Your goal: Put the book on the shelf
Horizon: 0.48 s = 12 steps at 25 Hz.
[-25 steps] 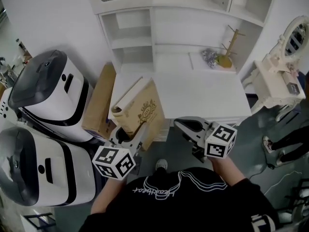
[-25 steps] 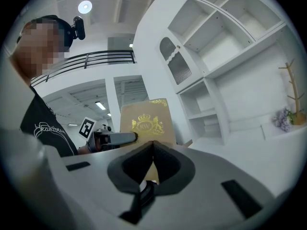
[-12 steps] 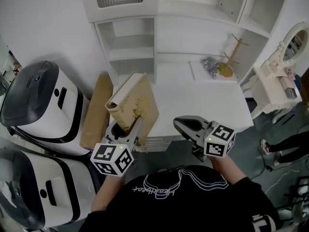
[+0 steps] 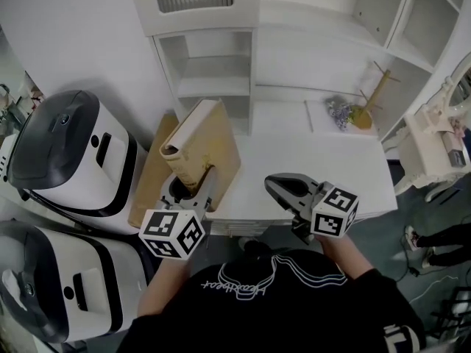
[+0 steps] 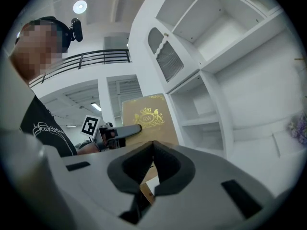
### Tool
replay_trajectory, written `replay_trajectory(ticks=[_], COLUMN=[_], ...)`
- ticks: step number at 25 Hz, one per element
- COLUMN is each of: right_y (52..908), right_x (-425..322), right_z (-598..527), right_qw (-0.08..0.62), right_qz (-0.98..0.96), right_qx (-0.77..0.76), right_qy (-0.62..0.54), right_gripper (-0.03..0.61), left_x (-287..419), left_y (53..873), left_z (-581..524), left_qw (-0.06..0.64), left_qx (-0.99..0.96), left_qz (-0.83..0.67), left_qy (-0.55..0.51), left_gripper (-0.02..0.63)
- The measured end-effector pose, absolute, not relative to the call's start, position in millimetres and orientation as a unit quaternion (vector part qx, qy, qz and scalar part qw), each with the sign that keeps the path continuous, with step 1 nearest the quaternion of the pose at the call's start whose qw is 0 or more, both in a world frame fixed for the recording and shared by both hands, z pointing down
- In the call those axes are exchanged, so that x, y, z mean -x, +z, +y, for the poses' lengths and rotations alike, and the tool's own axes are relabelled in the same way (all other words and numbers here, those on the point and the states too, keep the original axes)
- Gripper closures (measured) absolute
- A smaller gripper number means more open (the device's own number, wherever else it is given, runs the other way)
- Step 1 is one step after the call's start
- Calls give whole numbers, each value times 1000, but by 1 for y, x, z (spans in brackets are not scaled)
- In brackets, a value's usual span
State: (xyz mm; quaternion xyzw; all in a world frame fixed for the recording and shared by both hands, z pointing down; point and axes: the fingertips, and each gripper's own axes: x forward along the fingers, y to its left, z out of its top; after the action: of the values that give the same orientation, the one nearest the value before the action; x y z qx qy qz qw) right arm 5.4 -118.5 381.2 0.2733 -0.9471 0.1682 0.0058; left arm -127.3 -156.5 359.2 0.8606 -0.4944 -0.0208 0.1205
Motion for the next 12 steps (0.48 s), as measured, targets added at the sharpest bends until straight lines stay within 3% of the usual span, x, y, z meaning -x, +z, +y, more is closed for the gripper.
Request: replay_trajectory(ticks=[12], right_y=[375], right_x=[-12], right_z=[-208], right_qw=[-8], right_qz=[-953], right_qx=[-246], right_qy=[178], right_gripper=[572], left_x=[129], left_y=[340], left_z=[-240], left_qw=[105], left_qx=[-844], left_qz=[-525], left_qy=[-23], left_gripper=[405])
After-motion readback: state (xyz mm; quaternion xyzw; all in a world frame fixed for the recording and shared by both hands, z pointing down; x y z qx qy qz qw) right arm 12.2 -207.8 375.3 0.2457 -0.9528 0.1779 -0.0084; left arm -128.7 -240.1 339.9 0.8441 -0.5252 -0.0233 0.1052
